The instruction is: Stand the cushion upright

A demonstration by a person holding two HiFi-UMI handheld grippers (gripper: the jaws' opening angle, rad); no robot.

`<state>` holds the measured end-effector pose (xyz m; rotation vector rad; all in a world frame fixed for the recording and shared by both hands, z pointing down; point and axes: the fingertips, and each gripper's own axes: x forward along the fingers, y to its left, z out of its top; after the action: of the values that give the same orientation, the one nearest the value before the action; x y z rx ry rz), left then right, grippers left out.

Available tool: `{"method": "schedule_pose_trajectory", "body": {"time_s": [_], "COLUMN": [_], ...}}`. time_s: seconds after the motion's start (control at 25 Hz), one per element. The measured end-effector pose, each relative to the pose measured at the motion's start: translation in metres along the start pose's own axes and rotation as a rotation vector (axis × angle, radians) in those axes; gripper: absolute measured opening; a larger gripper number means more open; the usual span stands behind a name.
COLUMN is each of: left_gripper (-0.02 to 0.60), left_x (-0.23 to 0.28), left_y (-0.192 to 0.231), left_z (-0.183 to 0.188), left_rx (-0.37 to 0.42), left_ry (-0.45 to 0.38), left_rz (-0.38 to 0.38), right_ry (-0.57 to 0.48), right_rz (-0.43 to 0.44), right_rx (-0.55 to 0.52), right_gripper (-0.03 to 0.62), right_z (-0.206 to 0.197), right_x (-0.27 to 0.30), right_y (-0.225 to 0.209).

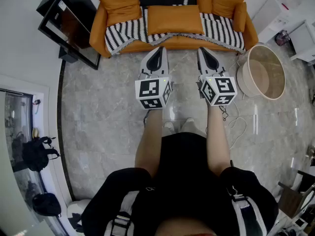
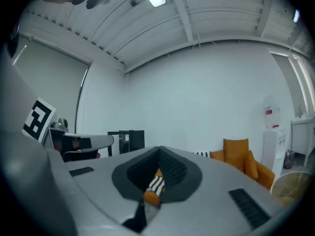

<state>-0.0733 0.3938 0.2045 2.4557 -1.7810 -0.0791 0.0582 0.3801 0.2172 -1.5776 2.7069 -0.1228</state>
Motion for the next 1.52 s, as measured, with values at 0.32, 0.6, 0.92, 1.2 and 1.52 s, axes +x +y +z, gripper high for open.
{"method": "schedule_pose_trajectory", "body": {"time_s": [0.32,0.6,0.92,1.2,1.52], "left_gripper": [0.009,0.009,0.009,0.009,0.009], "left_x": [0.0,-0.001,0.004,0.012,0.025], "left_y": [0.01,0.022,0.026,0.027,0.054], "left_z": [-0.001,-0.007,-0.016,-0.013,-0.012], "left_rx": [-0.011,-0.034,-0.06,-0.061,-0.041], "left_ry": [0.004,0.008,0.022,0.006,0.009], "left_rz": [-0.009,-0.007,-0.029,-0.037,0.003], "right_ry": [0.007,0.014,0.035,0.021,-0.036], "right_rz": [-0.023,-0.073,-0.125,-0.132,-0.106], "right_rx": [0.016,0.017,0.01,-0.009,0.0], "right_gripper": [0.009,0.011,0.011,0.011,0.011], "right_z": [-0.005,-0.009,-0.013,-0.006,0.01], "right_x": [0.006,0.004,-0.006,-0.006,0.024], "right_y": [0.006,0.0,-0.011,-0.018,-0.022]}}
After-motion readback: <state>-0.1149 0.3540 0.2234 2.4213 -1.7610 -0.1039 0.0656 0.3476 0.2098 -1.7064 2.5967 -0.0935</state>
